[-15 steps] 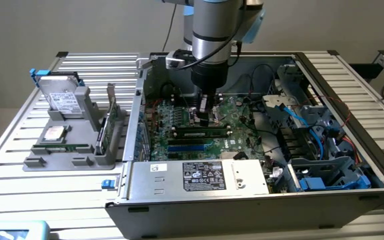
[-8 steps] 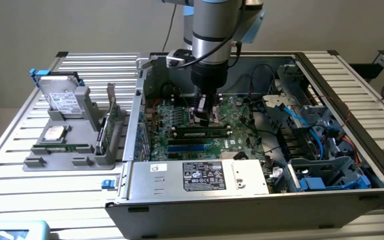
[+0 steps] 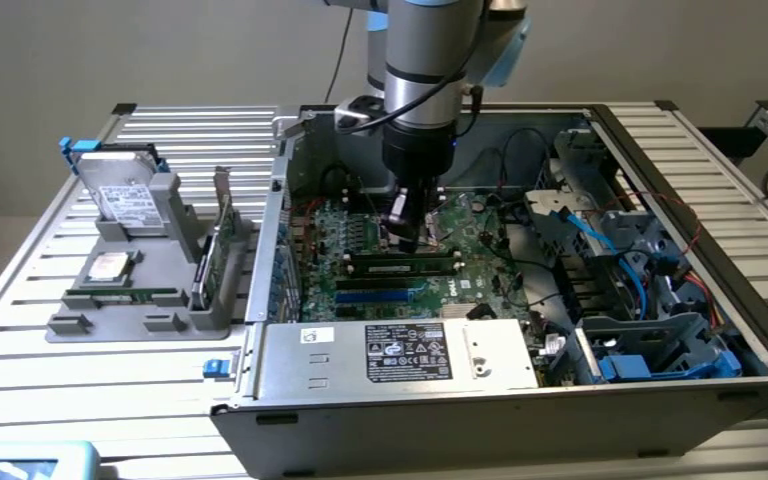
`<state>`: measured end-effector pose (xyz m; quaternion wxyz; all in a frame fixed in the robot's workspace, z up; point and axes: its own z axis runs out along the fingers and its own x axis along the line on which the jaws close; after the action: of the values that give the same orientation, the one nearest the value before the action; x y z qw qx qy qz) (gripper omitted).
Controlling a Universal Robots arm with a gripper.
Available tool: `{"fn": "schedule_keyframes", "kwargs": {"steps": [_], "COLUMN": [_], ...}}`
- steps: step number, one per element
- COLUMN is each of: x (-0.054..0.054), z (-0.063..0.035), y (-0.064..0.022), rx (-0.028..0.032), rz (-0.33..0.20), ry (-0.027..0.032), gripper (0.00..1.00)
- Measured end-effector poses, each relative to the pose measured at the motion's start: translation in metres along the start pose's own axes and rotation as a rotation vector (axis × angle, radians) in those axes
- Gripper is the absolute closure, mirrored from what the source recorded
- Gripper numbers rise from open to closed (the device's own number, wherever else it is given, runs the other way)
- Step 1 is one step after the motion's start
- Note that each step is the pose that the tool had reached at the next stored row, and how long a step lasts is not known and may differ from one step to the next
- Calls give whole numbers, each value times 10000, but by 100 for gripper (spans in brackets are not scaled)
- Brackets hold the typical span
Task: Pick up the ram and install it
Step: 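Press down the ram until it locks into place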
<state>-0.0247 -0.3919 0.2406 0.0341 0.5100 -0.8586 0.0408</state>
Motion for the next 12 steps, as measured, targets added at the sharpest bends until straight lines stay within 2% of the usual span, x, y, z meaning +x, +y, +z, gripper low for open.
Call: {"fn": "schedule_keyframes", "kwargs": {"steps": [8, 12], "x": [-2, -2], "z": [12, 23], "y": [1, 1], "rx": [-112, -148], "rz": [1143, 1650], "ry": [36, 48], "gripper": [89, 89]}}
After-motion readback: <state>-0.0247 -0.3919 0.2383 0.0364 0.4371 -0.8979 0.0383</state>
